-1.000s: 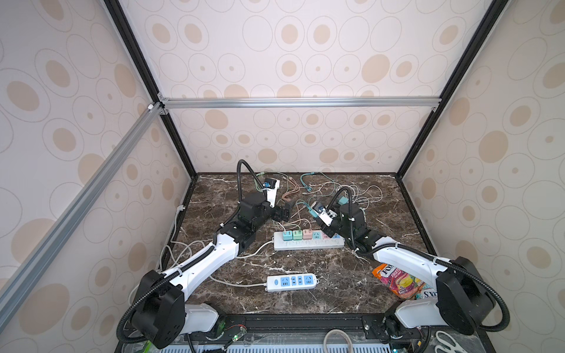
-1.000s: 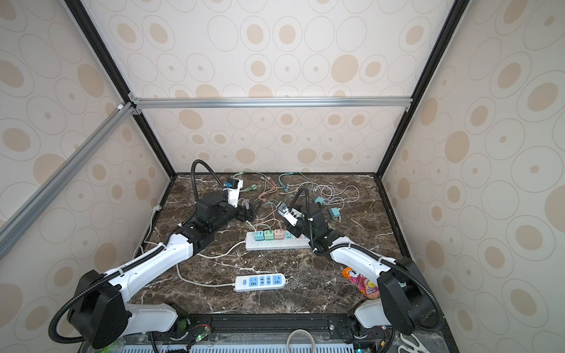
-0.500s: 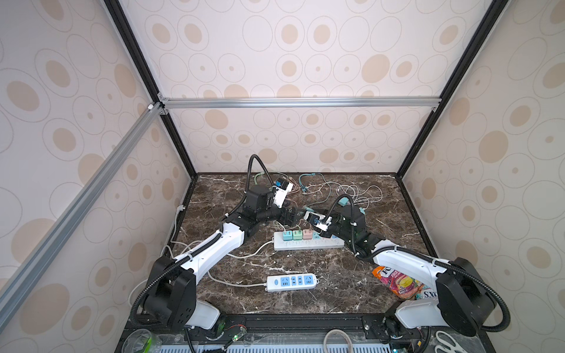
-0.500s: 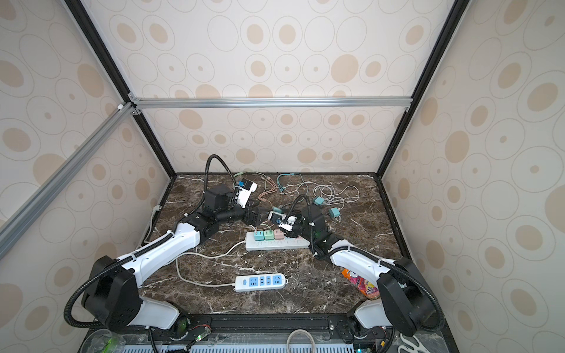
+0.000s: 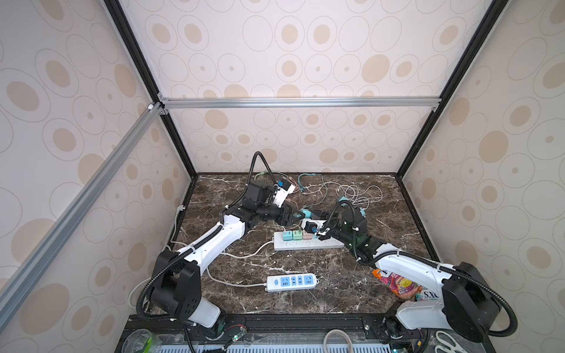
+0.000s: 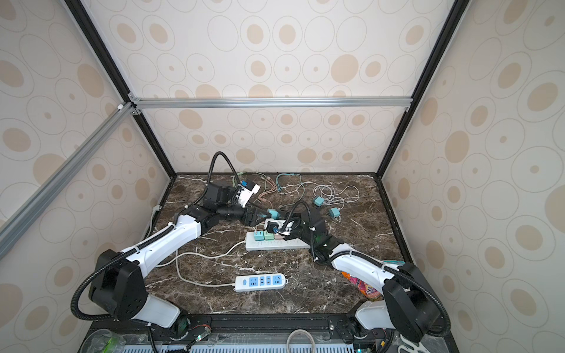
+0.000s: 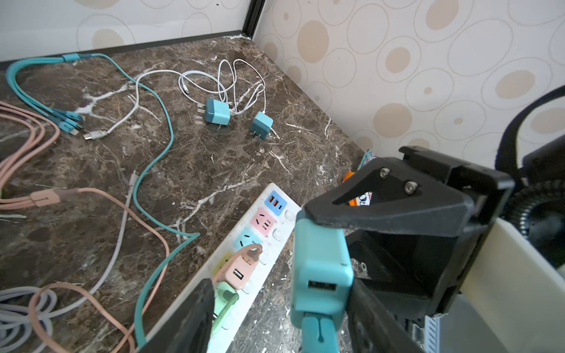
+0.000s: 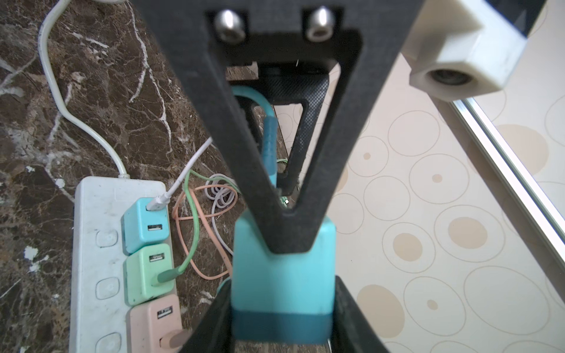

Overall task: Insert the plug
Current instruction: 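Close the left gripper on the teal charger while the right gripper holds it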

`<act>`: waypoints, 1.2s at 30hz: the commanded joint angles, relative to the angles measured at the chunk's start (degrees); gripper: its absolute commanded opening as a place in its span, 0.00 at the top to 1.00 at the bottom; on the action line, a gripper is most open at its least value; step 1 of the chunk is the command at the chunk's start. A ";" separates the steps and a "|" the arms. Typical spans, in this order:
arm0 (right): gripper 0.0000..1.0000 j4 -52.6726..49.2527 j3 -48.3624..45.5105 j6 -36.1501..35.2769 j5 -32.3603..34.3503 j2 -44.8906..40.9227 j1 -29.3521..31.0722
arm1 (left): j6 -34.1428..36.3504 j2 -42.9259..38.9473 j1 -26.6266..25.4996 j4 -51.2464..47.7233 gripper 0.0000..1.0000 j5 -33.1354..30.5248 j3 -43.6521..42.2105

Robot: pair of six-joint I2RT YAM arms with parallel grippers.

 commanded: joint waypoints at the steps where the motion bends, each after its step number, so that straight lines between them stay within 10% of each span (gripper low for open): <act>1: 0.98 0.89 1.33 -2.48 -0.82 -1.00 1.11 | -0.78 0.17 0.25 1.97 0.41 3.37 1.33; 14: 0.98 1.80 3.11 -1.57 -0.17 0.61 2.60 | 1.31 1.13 0.22 -0.45 0.55 5.46 1.24; 25: 0.95 2.62 4.03 1.70 -0.68 1.47 2.81 | 1.37 0.39 0.26 1.23 1.00 5.86 0.56; 28: 0.81 2.72 4.08 4.14 0.12 1.44 2.78 | 1.90 -0.64 0.23 1.44 1.00 4.00 0.10; 32: 0.26 2.23 5.80 15.16 6.00 0.91 2.78 | 0.99 -2.58 0.25 3.31 1.00 2.05 -0.46; 36: 0.03 -2.71 10.08 30.54 14.85 0.67 0.41 | -1.73 -4.13 0.25 4.49 1.00 2.30 1.76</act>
